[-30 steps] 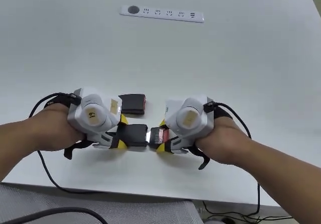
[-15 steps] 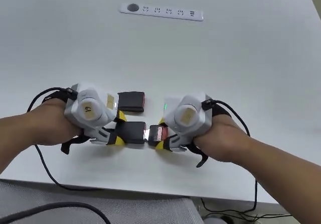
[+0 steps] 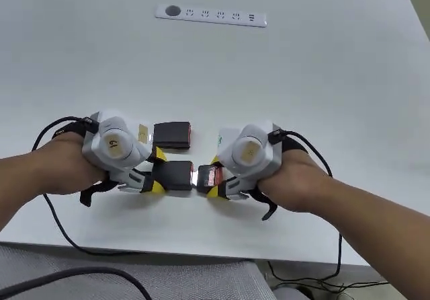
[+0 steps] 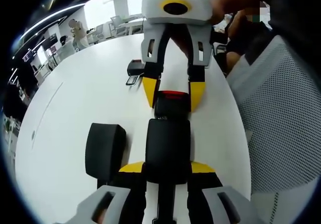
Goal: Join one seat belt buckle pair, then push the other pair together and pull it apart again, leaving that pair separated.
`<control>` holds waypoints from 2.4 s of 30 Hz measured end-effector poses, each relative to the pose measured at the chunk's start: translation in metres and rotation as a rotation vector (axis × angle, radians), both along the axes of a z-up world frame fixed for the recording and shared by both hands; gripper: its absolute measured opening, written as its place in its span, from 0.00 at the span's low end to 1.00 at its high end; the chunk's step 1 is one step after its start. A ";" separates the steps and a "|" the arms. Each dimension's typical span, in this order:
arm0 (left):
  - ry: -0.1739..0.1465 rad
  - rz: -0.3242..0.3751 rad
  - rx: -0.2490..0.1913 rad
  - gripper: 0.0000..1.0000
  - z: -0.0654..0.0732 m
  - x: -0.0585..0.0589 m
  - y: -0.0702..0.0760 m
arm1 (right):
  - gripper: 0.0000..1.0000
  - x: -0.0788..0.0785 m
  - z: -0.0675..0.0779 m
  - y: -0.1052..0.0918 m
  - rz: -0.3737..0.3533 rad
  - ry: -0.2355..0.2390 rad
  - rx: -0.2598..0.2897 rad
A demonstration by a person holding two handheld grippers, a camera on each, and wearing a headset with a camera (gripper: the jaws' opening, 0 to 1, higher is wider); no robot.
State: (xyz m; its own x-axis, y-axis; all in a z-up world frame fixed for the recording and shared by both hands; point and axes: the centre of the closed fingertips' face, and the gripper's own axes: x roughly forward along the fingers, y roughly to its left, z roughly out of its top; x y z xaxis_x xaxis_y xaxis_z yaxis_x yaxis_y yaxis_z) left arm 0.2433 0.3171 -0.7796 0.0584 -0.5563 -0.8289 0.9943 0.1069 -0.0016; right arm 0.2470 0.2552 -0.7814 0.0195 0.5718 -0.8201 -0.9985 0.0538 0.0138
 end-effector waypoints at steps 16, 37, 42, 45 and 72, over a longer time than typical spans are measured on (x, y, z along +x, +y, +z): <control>-0.001 0.023 0.005 0.32 0.002 -0.002 0.000 | 0.31 -0.004 0.002 0.001 0.004 0.011 -0.001; -0.033 0.080 0.006 0.38 0.016 -0.005 0.004 | 0.36 -0.011 0.017 0.003 0.008 0.005 0.009; -0.008 0.142 -0.092 0.39 0.045 0.001 -0.004 | 0.34 -0.007 0.043 0.005 -0.026 0.023 0.073; -0.036 0.143 -0.098 0.39 0.054 0.009 -0.005 | 0.34 0.001 0.055 0.005 -0.033 0.010 0.092; -0.132 0.141 -0.027 0.42 0.040 0.077 0.000 | 0.33 0.068 0.038 -0.080 -0.119 -0.071 0.003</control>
State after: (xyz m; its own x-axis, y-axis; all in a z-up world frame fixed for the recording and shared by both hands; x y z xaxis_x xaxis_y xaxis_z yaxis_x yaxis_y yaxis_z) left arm 0.3207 0.3172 -0.7399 0.2445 -0.5567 -0.7939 0.9612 0.2473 0.1226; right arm 0.3151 0.1747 -0.7437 0.1453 0.5644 -0.8126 -0.9834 0.1722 -0.0563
